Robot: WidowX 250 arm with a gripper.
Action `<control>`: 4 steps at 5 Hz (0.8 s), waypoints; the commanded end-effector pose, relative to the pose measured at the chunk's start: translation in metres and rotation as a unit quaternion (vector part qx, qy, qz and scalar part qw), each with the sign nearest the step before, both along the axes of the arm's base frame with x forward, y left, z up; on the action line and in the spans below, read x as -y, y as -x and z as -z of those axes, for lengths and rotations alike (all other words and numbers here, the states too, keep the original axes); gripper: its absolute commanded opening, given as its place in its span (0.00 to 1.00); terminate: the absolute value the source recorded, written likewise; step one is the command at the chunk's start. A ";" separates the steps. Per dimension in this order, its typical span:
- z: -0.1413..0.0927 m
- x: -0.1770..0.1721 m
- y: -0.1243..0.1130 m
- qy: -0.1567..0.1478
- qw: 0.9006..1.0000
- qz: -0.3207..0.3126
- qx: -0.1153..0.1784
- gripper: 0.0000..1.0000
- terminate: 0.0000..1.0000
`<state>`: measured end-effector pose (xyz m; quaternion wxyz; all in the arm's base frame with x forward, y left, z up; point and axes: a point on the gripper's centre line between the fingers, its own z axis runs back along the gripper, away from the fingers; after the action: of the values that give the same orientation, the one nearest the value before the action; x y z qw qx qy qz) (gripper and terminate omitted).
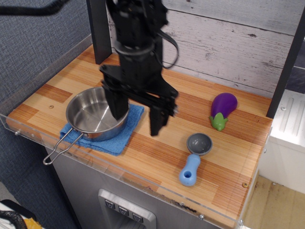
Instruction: Place the blue utensil to in front of the silver pot and to the right of the brick wall.
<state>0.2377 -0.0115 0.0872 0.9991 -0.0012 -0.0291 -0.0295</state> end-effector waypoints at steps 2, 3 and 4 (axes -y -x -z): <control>0.023 0.037 -0.004 0.032 0.999 0.000 0.002 1.00 0.00; 0.040 0.048 -0.007 0.036 0.999 0.011 -0.011 1.00 0.00; 0.049 0.057 -0.009 0.037 0.999 0.021 -0.019 1.00 0.00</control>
<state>0.2407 -0.0665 0.0288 0.9982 -0.0366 0.0068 -0.0461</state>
